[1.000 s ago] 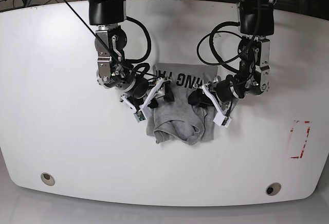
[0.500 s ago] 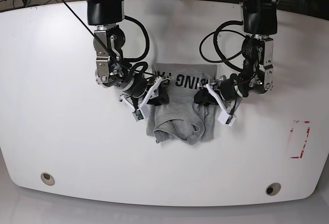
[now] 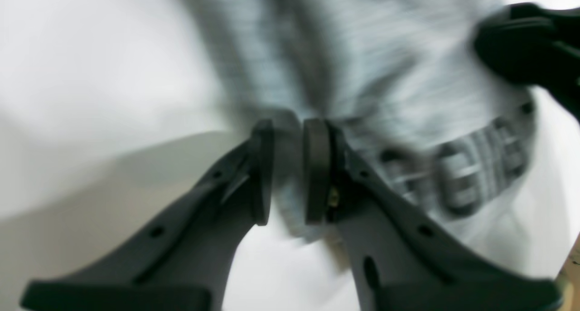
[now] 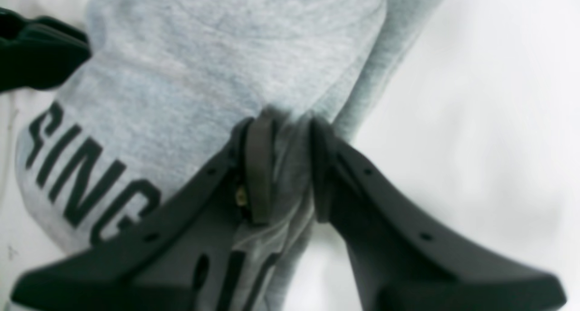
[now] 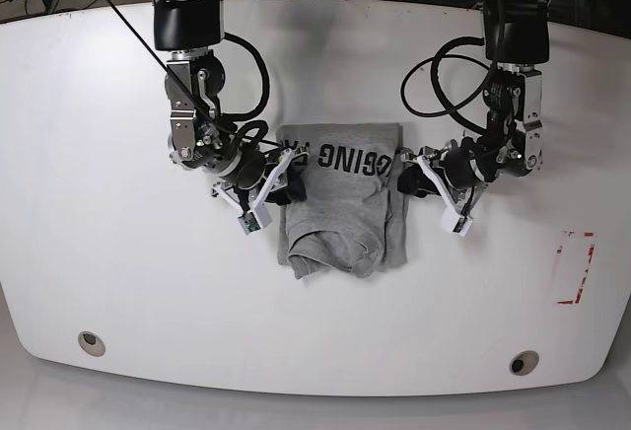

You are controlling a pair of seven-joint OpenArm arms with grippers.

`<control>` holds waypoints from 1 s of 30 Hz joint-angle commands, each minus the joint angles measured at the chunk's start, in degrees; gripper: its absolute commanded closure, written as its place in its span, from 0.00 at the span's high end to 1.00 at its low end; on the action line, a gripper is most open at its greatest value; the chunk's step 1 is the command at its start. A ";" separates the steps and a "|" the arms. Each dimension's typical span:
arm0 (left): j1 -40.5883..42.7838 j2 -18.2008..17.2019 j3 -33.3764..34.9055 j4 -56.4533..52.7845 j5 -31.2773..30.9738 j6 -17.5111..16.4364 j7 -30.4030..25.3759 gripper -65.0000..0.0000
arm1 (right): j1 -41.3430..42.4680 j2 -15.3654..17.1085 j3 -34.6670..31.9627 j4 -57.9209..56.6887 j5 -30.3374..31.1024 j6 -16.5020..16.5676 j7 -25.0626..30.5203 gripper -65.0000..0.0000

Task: Fold the T-shirt properly
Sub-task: 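Release with the right gripper and grasp the bundle center with the left gripper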

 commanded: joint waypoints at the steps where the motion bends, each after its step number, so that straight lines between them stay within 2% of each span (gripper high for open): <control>1: -1.39 -0.28 -0.15 1.15 -1.97 -0.39 -1.04 0.15 | 1.31 0.10 0.16 1.25 0.57 -0.16 0.92 0.22; 5: -1.48 -1.95 -0.15 1.15 -4.52 -0.39 -0.95 0.15 | 1.23 0.10 0.16 2.92 0.57 -0.16 -0.39 0.23; 7: -1.66 -2.48 -0.15 0.97 -6.46 -0.22 -0.95 0.19 | 1.23 -0.17 0.16 4.50 0.57 -0.16 -1.63 0.29; 12: -1.83 -2.66 -0.06 1.24 -9.01 -0.04 -0.95 0.36 | 0.44 -0.26 0.16 9.42 0.57 -0.43 -3.38 0.53; 17: -2.01 -2.66 -0.06 1.41 -10.06 -0.04 -0.95 0.44 | 0.26 -0.34 0.07 13.20 0.57 -0.43 -4.61 0.70; 23: -2.80 -2.22 0.29 4.66 -9.80 -0.04 -0.95 0.45 | 0.08 0.10 0.51 16.98 0.13 -0.51 -5.05 0.73; 26: -3.06 -1.34 0.64 6.42 -9.62 0.22 -0.95 0.45 | 0.00 1.85 0.95 18.39 0.04 -0.51 -5.05 0.73; 30: -4.73 0.68 3.55 8.53 -9.01 4.44 -1.31 0.45 | -0.27 4.23 3.85 19.80 0.57 -0.51 -5.05 0.73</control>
